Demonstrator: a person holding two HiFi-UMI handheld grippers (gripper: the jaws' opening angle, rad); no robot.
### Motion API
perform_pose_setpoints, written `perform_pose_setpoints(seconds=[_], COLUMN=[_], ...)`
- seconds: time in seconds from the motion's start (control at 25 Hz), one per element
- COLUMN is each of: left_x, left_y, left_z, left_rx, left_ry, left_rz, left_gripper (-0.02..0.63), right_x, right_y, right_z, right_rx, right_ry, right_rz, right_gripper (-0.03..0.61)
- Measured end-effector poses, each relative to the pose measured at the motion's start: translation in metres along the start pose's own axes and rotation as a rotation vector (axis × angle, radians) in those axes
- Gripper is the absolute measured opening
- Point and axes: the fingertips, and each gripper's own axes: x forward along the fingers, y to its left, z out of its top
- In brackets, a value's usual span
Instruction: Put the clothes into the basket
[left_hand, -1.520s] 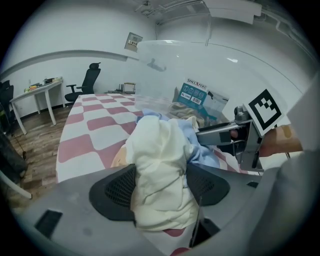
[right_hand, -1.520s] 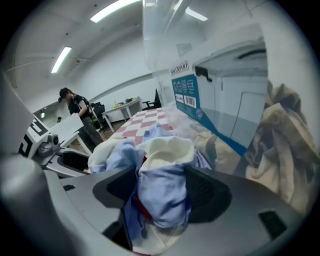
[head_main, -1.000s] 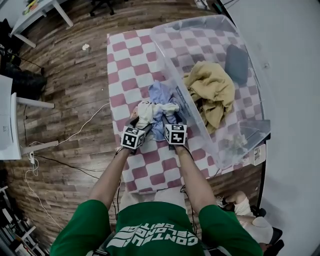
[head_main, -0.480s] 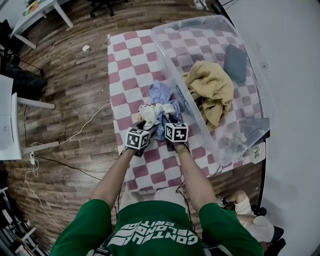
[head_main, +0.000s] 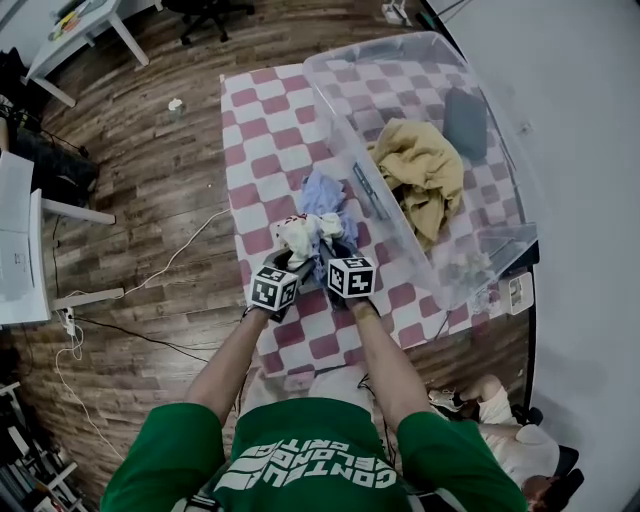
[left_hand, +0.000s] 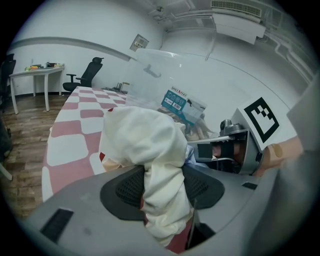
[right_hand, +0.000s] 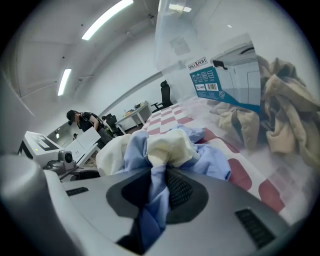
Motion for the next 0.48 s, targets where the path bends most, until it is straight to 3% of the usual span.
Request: perform_pose_setpoints(seconds=[0.48], left_x=[-0.083], left_y=[-0.035], left_z=[0.028], left_rx=[0.104], left_ry=[-0.137], left_rz=[-0.039], left_gripper=[0.204], right_x=[-0.064], right_y=[0.072], right_z=[0.031], right_rx=[-0.054], right_ry=[-0.159], right_rz=[-0.004], right_gripper=[0.069])
